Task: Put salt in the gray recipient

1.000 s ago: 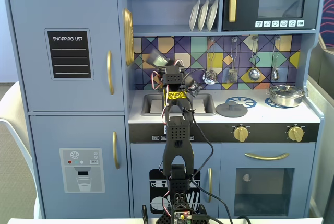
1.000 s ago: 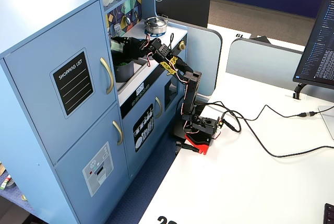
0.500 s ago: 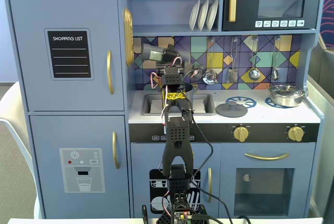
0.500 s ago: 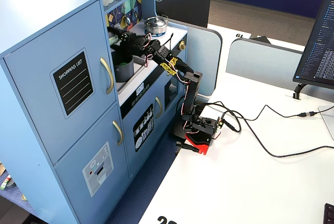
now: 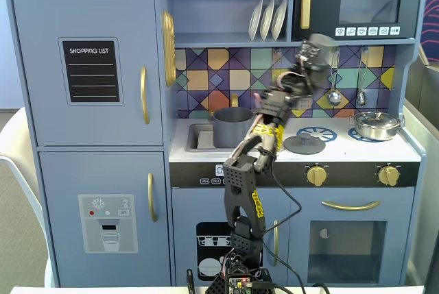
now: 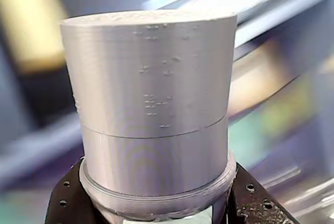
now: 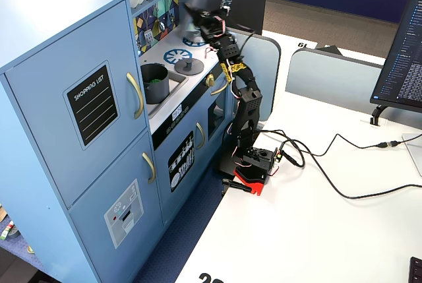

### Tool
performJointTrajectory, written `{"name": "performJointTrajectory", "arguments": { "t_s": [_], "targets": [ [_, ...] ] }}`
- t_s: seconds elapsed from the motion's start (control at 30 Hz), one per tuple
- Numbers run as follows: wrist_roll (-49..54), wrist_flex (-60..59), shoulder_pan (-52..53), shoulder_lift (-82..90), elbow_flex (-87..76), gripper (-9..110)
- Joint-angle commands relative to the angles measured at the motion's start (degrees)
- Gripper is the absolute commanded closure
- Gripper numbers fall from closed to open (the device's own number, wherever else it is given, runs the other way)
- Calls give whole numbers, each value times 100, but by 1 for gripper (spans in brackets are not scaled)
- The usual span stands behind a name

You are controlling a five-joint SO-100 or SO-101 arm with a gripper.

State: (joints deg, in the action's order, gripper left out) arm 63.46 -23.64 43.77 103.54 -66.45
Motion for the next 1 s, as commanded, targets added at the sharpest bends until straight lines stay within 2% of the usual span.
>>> {"name": "performJointTrajectory", "arguments": {
  "t_s": [0.0, 0.37, 0.97],
  "targets": [
    [940, 606, 545, 264, -334, 101],
    [1644, 2224, 782, 105, -1986, 101],
    [1995, 2988, 817, -615, -2540, 101]
  ]
}}
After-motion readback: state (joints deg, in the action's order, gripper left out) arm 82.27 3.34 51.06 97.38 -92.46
